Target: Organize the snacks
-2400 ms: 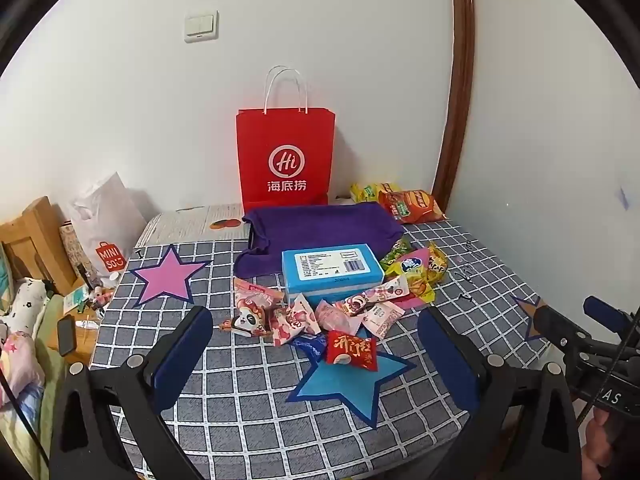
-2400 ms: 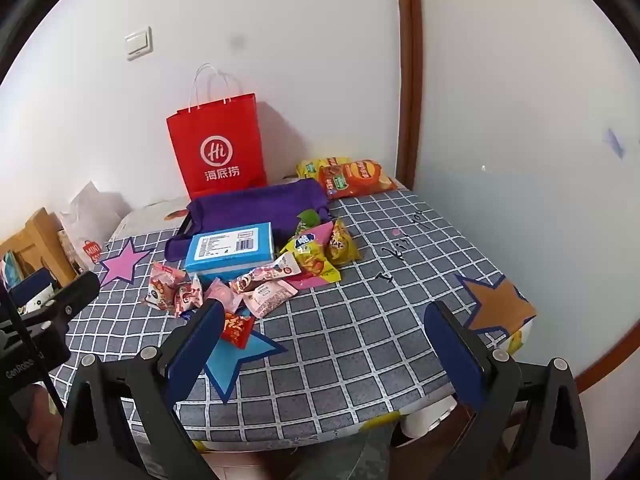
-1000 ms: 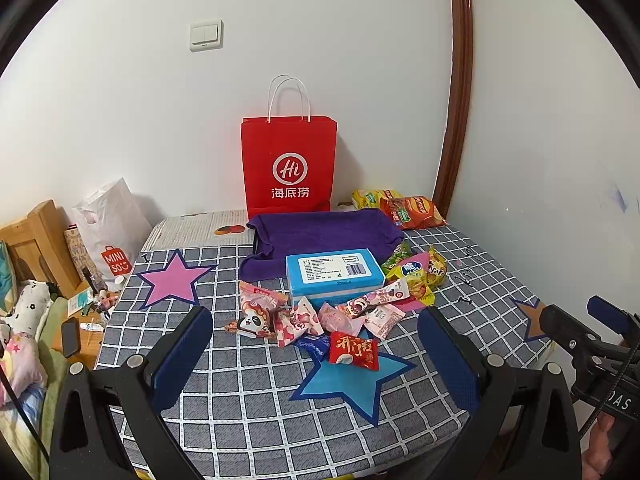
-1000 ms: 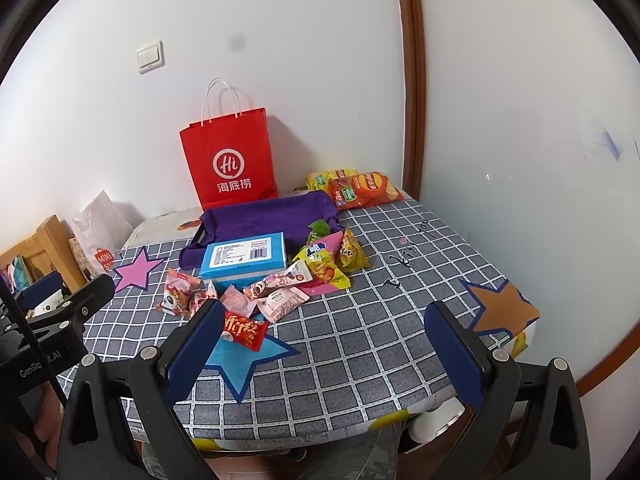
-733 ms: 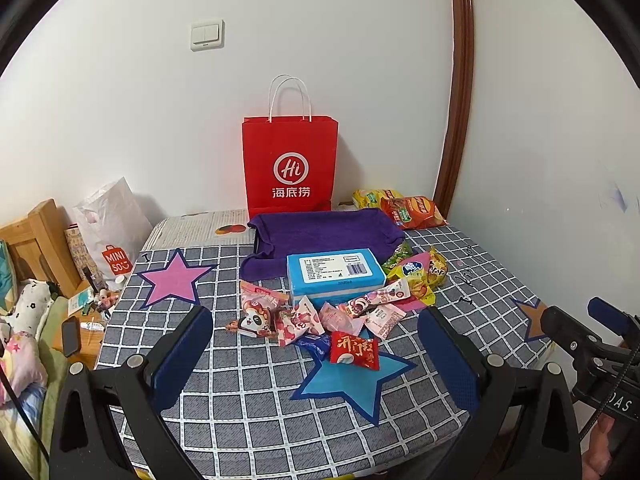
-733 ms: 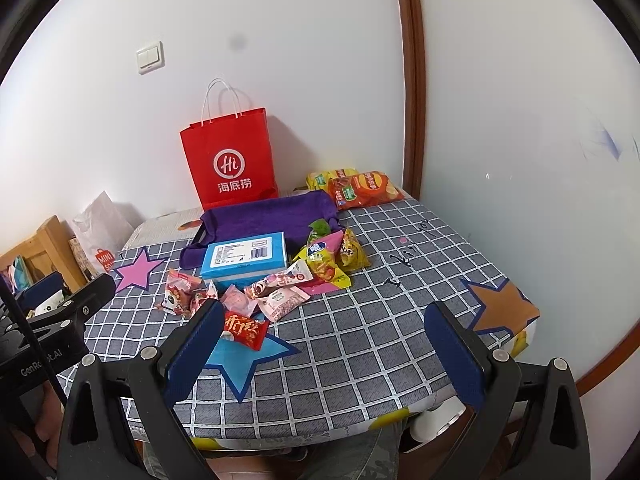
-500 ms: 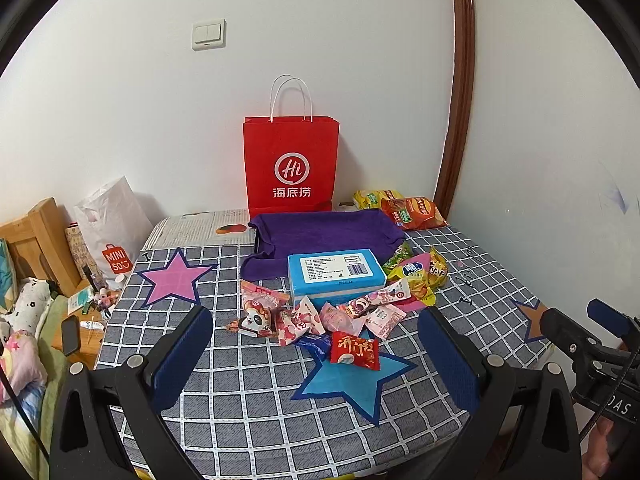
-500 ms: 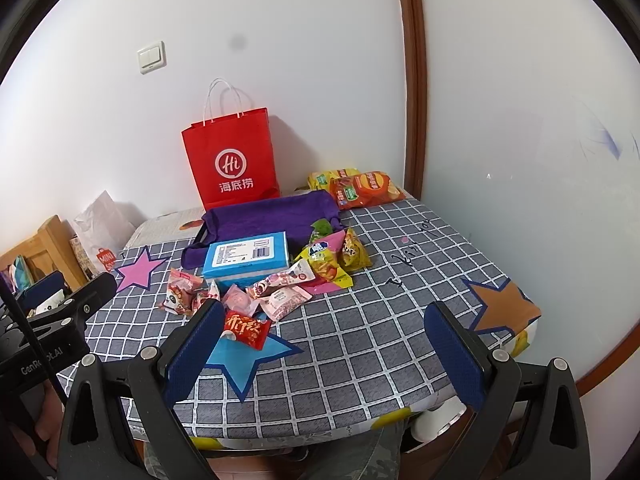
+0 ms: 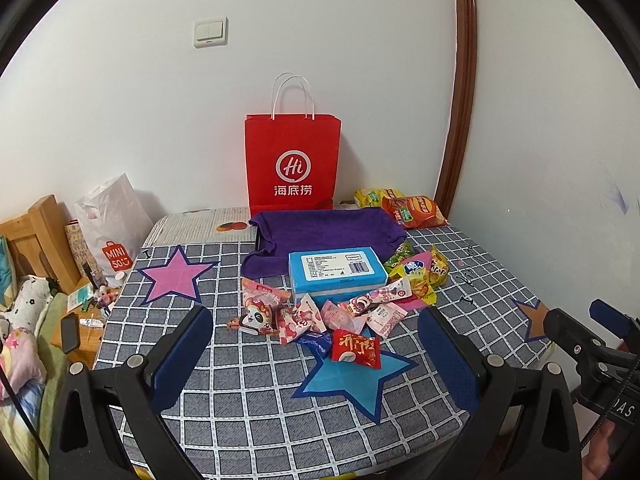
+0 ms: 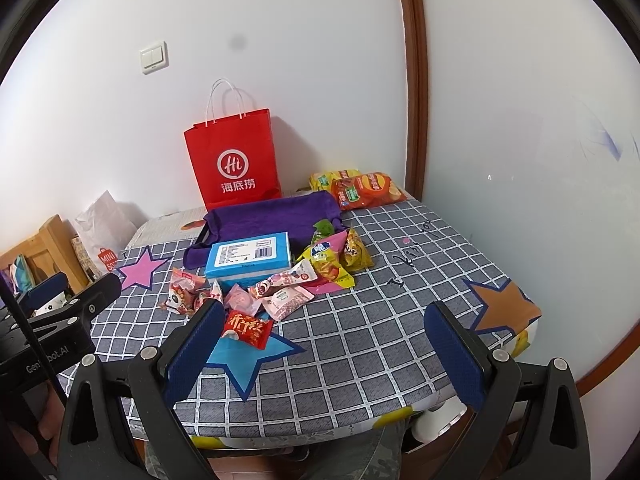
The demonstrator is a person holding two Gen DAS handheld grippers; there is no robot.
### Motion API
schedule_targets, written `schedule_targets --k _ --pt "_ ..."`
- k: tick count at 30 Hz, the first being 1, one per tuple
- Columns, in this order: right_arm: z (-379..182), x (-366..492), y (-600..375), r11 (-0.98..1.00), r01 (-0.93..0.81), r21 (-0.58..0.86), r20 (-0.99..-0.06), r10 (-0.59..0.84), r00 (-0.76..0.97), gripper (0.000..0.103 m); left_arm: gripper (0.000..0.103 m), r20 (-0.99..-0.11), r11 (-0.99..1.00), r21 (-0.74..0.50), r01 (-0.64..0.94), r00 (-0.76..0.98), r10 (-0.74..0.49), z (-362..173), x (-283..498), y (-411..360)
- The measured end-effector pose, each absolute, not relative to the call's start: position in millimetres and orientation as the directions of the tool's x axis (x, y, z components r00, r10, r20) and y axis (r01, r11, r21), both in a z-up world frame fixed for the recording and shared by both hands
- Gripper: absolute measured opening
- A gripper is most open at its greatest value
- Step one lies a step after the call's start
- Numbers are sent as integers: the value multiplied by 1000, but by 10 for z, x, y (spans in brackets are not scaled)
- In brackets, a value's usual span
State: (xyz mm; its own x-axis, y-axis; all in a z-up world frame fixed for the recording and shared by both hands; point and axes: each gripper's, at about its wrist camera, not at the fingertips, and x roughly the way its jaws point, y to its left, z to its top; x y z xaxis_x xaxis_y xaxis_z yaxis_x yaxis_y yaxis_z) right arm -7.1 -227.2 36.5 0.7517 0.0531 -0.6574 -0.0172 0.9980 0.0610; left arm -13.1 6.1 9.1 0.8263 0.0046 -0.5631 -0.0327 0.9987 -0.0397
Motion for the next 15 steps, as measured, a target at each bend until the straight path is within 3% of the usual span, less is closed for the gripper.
schedule_targets --k 15 --pt "375 -82 -2292 998 -18 62 -655 54 754 99 103 -561 999 -37 -32 828 5 86 -141 55"
